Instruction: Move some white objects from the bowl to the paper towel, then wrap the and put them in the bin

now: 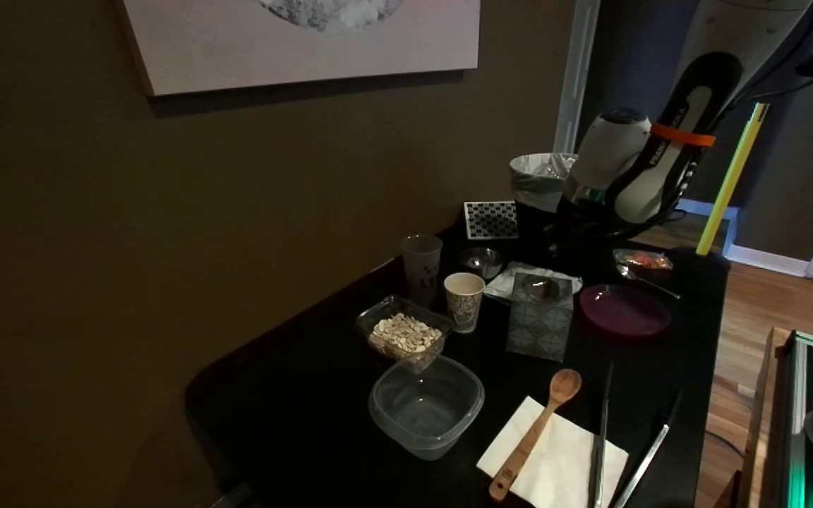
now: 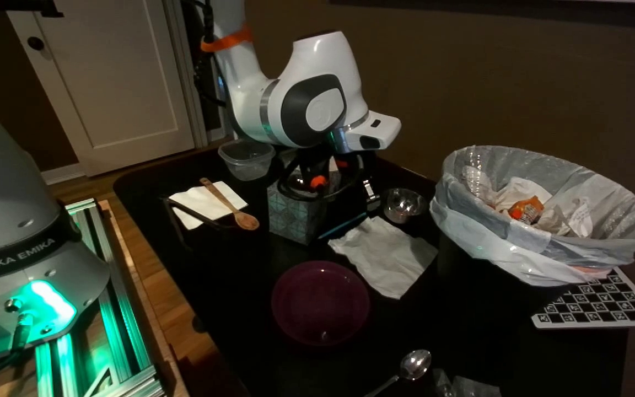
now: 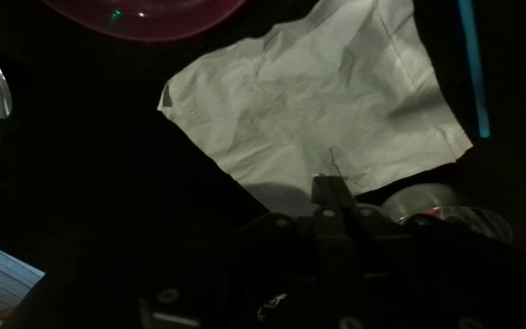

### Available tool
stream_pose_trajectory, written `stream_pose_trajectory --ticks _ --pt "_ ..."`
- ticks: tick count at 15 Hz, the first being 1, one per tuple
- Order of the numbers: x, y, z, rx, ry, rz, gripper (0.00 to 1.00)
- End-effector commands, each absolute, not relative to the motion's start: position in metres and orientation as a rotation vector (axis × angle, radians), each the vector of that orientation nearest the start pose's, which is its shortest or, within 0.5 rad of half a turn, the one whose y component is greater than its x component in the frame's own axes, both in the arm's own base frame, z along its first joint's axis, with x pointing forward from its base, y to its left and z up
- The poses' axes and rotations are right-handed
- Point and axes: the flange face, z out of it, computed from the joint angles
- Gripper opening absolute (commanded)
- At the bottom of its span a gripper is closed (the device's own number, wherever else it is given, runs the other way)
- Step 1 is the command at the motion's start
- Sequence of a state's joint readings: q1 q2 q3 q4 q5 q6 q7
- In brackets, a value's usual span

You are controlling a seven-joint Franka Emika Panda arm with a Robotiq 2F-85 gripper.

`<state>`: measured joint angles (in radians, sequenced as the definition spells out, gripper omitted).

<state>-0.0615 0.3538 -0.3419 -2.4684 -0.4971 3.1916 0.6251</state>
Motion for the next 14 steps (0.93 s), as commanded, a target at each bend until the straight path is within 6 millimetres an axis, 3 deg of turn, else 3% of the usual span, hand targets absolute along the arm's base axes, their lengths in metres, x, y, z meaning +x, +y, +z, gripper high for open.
stream_pose_trajectory --ticks 1,8,9,10,14 --pt "0.489 -0.163 0.175 -3.132 0.783 -0.599 0.00" --pt "0.511 -0.164 0.147 -3.158 0.752 -0.589 0.00" --pt "0.513 -0.166 0.144 -3.165 0.748 -0.591 0.10" --pt "0.514 -0.167 0.143 -3.170 0.742 -0.590 0.27" --pt "0.520 -0.170 0.141 -3.151 0.785 -0.594 0.54"
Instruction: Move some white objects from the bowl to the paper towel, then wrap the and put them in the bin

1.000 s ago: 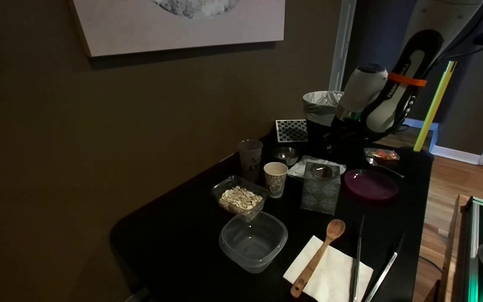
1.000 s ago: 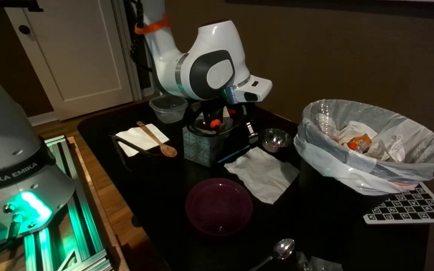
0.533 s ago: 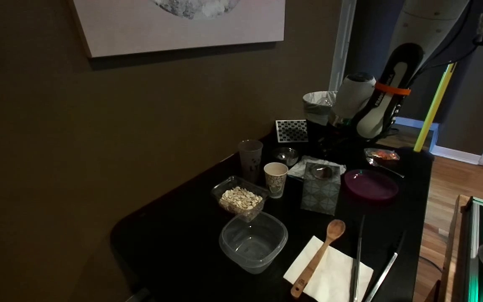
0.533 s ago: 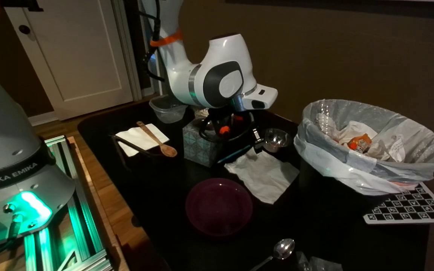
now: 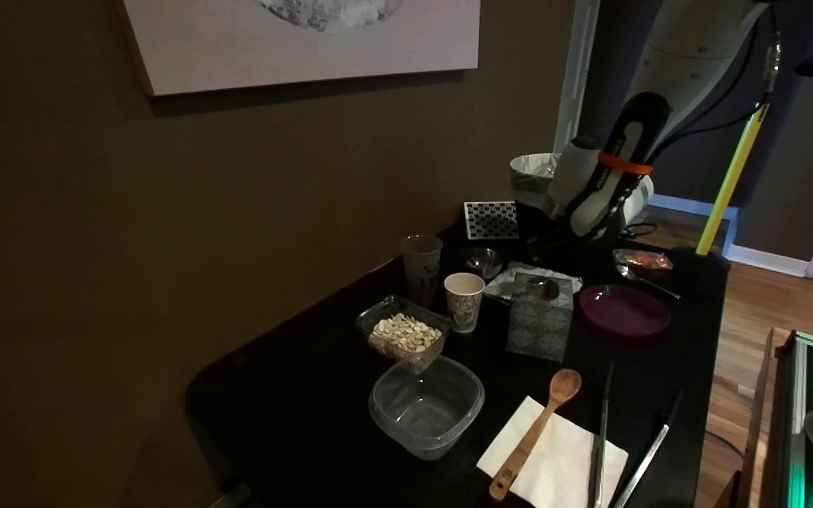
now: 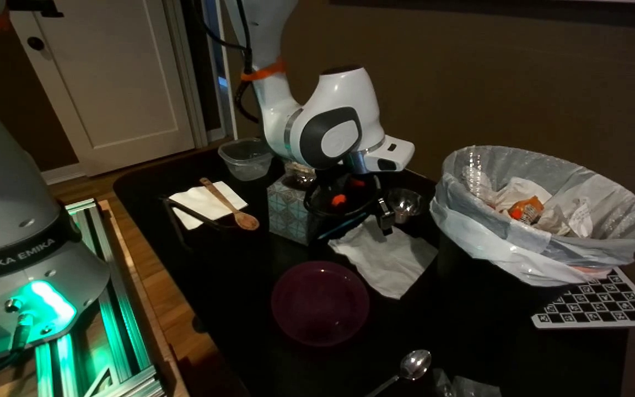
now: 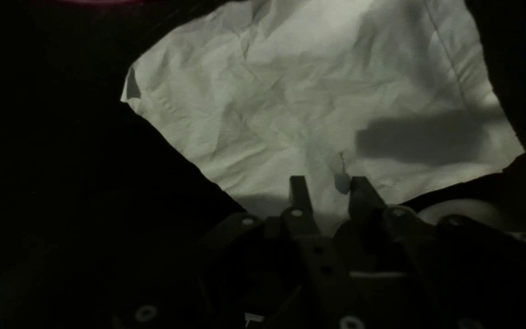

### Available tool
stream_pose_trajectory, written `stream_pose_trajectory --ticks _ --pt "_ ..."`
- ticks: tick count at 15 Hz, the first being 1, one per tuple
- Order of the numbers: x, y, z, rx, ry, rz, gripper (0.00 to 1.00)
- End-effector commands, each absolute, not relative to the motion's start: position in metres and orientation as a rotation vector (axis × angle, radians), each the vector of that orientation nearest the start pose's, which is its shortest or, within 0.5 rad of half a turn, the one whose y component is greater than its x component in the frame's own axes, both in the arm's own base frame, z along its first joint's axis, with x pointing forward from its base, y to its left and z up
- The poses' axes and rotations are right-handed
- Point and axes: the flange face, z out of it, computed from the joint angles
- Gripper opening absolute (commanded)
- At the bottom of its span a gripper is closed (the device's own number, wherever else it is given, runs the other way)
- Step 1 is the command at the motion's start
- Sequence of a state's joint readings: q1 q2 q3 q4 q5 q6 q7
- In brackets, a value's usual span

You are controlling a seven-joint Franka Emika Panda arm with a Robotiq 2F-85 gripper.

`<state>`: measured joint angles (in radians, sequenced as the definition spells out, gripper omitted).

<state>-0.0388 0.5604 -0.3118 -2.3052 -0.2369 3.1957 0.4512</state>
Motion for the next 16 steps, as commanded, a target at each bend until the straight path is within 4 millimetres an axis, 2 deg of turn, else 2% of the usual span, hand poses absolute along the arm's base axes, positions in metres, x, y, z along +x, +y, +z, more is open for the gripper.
stream_pose_trajectory --ticks 1,4,5,6,8,10,11,12,13,16 --pt "0.521 -0.169 0.142 -3.147 0.782 -0.595 0.62" --pt "0.524 -0.169 0.143 -3.142 0.784 -0.600 0.83" --pt "0.524 -0.170 0.144 -3.142 0.786 -0.602 0.76" --pt "0.524 -0.171 0.144 -3.142 0.787 -0.604 0.56" --pt "0.525 -0.172 0.146 -3.138 0.788 -0.605 0.50" --pt "0.525 -0.168 0.151 -3.133 0.775 -0.609 0.33" --pt "0.526 -0.163 0.157 -3.133 0.757 -0.616 0.56" --pt "0.526 -0.156 0.166 -3.131 0.730 -0.626 0.69" --pt "0.527 -0.148 0.174 -3.128 0.709 -0.634 0.69" --pt "0.530 -0.113 0.209 -3.097 0.585 -0.669 0.88"
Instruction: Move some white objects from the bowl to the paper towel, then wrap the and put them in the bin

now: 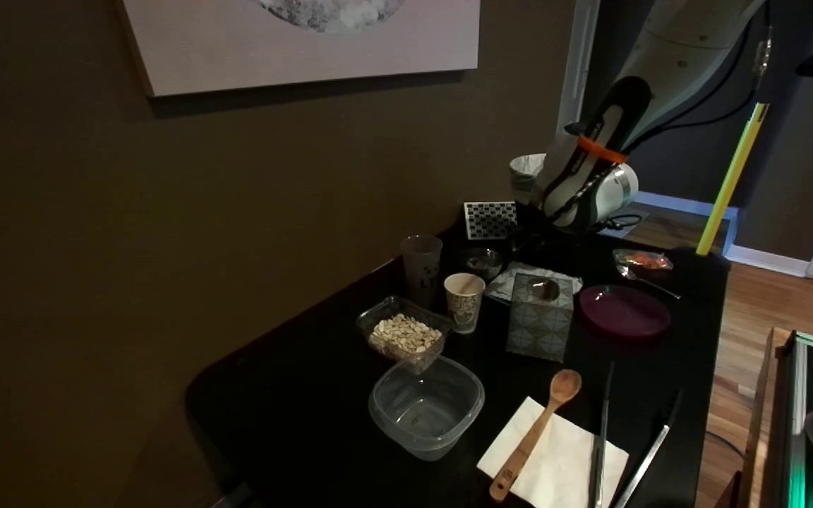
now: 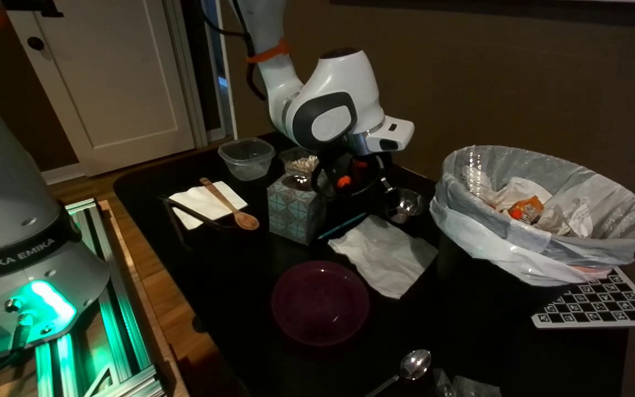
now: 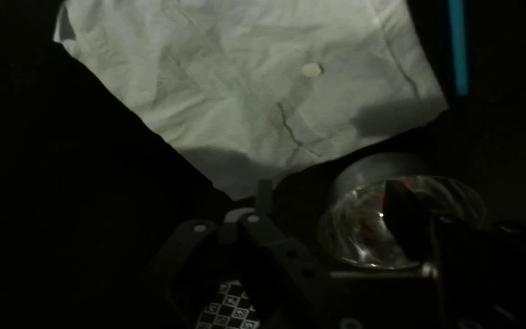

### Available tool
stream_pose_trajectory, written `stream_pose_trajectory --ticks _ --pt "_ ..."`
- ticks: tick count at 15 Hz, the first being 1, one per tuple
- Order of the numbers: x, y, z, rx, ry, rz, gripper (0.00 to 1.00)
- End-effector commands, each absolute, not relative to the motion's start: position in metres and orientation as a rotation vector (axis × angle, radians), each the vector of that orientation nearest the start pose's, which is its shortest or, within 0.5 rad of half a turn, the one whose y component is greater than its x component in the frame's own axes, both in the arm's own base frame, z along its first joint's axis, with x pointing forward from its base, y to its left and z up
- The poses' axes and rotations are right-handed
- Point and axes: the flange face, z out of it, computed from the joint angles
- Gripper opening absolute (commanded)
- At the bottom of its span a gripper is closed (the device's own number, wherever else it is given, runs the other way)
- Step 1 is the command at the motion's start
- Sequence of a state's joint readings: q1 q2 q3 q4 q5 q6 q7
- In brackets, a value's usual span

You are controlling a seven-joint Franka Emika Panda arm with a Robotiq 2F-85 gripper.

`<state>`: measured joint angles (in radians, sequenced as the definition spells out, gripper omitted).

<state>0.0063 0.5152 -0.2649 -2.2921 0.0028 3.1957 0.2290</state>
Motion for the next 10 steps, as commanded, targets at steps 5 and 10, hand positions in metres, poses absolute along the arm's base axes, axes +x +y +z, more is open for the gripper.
stream_pose_trajectory --ticks 5,10 --pt "0.533 -0.035 0.266 -3.025 0.372 -0.683 1.00" --pt "0.536 0.039 0.281 -2.973 0.302 -0.460 1.00"
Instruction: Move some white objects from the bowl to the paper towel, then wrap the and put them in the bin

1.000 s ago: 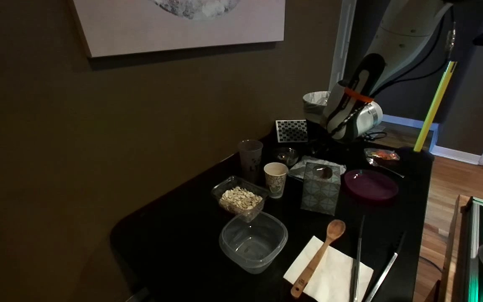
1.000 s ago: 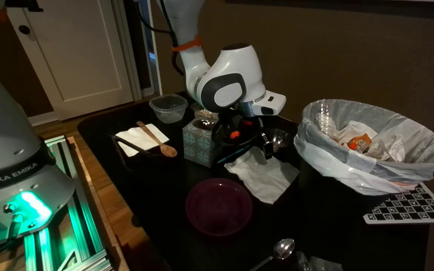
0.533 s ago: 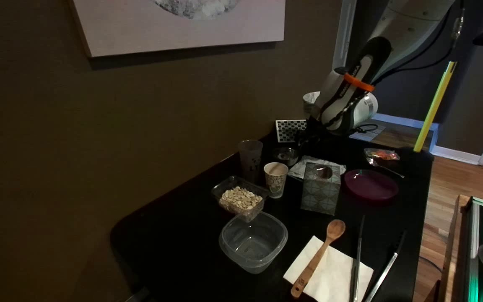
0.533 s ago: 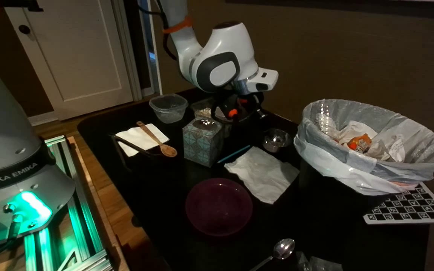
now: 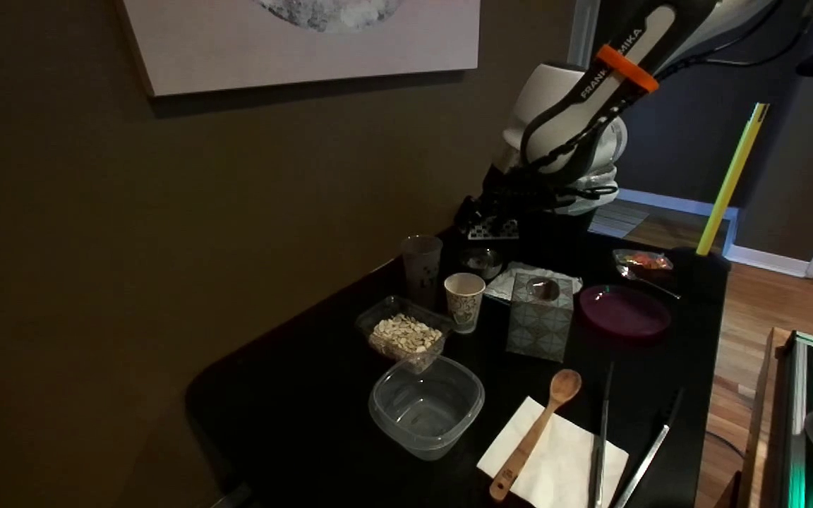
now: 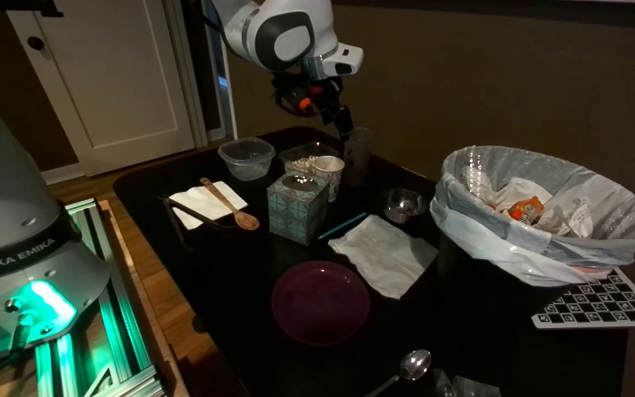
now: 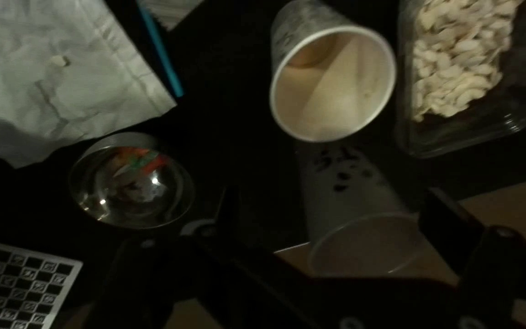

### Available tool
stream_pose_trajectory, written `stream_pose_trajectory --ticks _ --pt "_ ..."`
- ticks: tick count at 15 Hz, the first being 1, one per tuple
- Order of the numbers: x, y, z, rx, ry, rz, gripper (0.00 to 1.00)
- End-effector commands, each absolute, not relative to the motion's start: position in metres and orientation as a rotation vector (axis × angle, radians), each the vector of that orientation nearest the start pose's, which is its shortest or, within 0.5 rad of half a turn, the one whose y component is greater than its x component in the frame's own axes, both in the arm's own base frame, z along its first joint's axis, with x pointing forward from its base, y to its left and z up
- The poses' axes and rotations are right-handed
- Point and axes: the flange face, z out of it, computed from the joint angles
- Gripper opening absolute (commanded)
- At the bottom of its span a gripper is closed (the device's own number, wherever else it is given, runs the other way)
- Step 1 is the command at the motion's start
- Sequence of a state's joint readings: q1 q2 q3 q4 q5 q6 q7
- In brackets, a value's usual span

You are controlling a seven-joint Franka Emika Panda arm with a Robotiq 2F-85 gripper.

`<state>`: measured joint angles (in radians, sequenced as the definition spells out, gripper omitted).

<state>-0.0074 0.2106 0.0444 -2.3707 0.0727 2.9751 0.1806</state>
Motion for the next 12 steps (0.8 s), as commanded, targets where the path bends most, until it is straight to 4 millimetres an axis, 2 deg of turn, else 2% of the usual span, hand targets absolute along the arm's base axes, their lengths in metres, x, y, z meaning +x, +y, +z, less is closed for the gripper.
stream_pose_trajectory --ticks 1,6,12 --pt "0.535 0.048 0.278 -2.976 0.309 -0.412 1.00" --pt "0.536 0.074 0.246 -3.015 0.391 -0.281 1.00" --pt "0.547 0.119 0.209 -3.017 0.510 -0.278 1.00"
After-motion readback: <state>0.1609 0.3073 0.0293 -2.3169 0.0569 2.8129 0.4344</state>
